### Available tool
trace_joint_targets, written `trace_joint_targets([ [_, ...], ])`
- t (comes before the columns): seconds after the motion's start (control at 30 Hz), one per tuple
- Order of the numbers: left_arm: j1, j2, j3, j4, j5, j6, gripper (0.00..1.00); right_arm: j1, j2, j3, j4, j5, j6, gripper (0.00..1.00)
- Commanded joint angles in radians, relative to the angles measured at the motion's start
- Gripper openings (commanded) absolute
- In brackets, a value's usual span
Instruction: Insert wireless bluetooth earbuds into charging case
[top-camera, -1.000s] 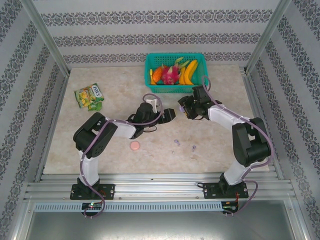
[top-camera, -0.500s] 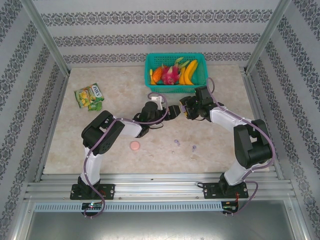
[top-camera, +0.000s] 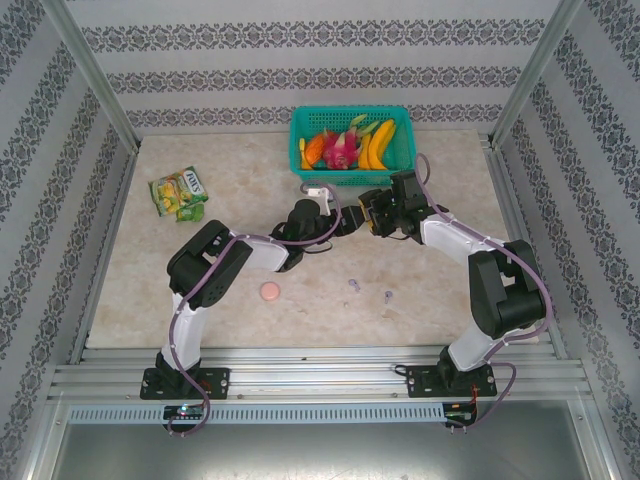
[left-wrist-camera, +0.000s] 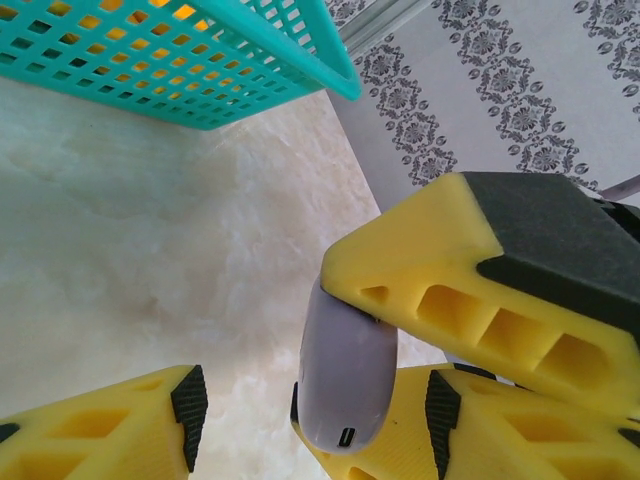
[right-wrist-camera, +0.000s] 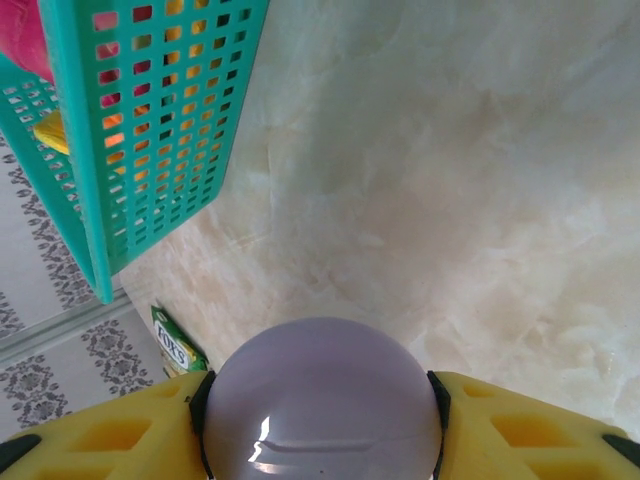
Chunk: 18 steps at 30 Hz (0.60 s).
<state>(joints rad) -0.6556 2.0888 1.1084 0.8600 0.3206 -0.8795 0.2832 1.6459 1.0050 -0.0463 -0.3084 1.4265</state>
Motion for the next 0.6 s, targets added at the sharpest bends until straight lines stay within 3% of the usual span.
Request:
trace_joint_targets([
  [0.0,-0.018,0.031,0.037,0.008,-0.005,0.008,0.60,-0.006,-0.015,-0.018,0.022,-0.024,0.015,0.54],
  [0.57,-0.021,0.065,0.091,-0.022,-0.030,0.013,0.50,0.002,-0.013,-0.014,0.031,-0.035,0.024,0.54],
])
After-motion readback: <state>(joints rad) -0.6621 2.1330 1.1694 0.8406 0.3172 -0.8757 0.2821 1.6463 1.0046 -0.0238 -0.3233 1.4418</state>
